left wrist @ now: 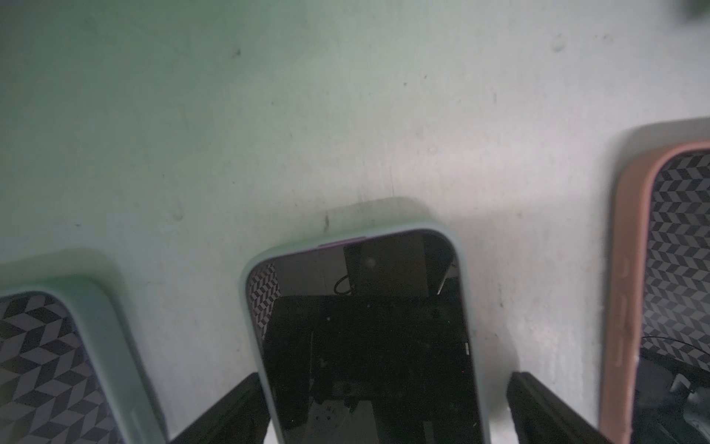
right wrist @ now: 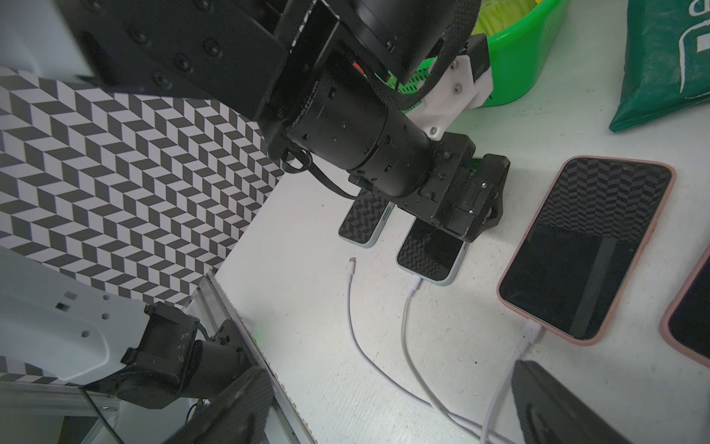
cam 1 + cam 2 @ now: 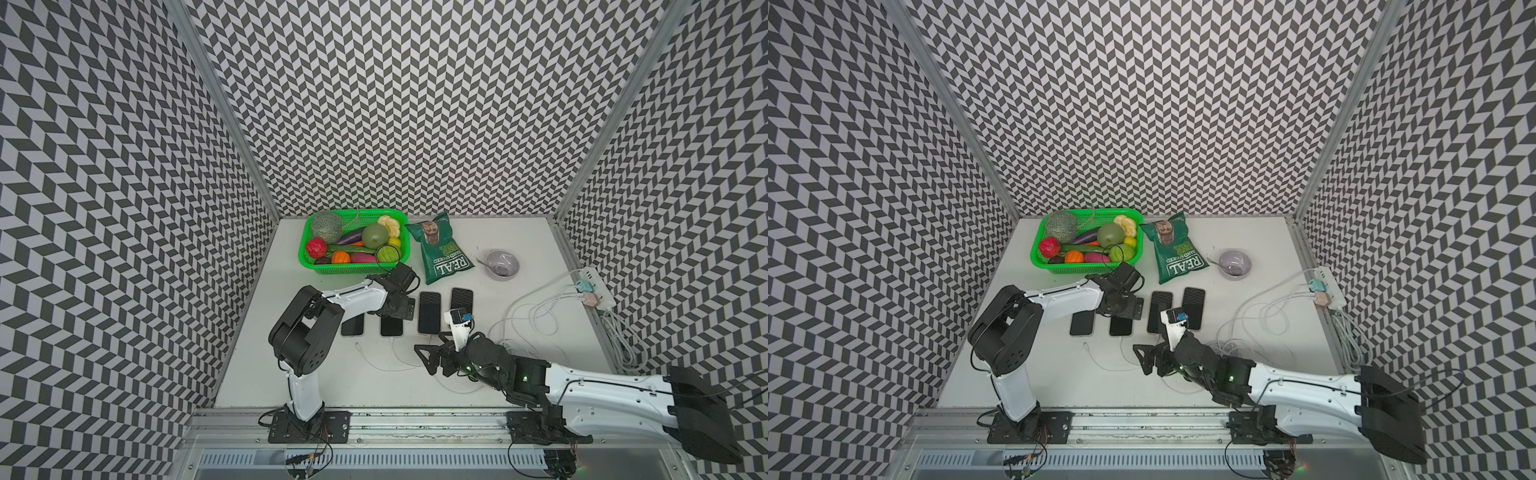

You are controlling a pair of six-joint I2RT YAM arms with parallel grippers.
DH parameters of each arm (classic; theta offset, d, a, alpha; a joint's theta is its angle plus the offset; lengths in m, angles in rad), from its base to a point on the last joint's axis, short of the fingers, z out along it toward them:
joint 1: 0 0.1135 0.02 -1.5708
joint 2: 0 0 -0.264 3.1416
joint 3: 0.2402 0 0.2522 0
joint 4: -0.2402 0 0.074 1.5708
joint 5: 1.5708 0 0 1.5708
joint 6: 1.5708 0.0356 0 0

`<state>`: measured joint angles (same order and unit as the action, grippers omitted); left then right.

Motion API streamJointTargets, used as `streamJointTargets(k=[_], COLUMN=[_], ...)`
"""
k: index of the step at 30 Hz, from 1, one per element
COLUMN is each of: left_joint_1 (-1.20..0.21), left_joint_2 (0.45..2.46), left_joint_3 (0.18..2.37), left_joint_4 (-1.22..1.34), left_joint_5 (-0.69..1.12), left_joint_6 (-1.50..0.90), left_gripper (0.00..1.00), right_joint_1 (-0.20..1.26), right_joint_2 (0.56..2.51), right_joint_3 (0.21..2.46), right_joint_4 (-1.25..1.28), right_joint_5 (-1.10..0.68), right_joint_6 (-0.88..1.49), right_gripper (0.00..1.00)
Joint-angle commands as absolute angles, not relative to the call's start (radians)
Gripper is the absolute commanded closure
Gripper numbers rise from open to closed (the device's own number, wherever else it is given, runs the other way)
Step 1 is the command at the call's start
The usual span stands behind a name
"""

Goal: Unplug the charging cable from the phone
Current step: Pick up the phone at the center of the board.

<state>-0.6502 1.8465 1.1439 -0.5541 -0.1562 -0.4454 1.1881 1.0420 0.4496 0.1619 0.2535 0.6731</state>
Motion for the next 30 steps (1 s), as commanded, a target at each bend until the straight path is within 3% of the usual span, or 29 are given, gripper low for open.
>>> streamJointTargets(k=[1,9,13,25,26,30], left_joint_1=[-0.658,-0.658,-0.656,-0.652,-0.651,-0.649], left_joint_2=[1.865,1.873,1.870,1.838,1.832,1.800], left_joint_3=[1.145,1.140,1.137,1.136,1.136,1.137], left_joint_4=[-0.551,-0.549,-0.546,-0.544,-0.542,-0.543], left_joint_5=[-0.166,-0.170,-0.172,-0.158,-0.152,-0.153], left_joint_6=[-0.454,-0.454,-0.453,-0.448,-0.449,-0.448], left_gripper=[0.04,0.17,0.29,0.96,1.00,1.00], right_joint_1=[1.181,1.161,1.148,1.126,1.126,1.118], right_joint_2=[1.048,1.048,1.050,1.113,1.120,1.175], right_joint_3=[0.459,0.456,0.451,0.447,0.449,0.470], right_joint_4=[0.209,0.211,0.213,0.259,0.260,0.255], right_joint_5=[0.247,0.233,0.222,0.162,0.155,0.114], right_joint_6=[0.670,0.672,0.674,0.704,0.706,0.724], right_gripper=[0.00,0.00,0.00,0.00,0.00,0.00])
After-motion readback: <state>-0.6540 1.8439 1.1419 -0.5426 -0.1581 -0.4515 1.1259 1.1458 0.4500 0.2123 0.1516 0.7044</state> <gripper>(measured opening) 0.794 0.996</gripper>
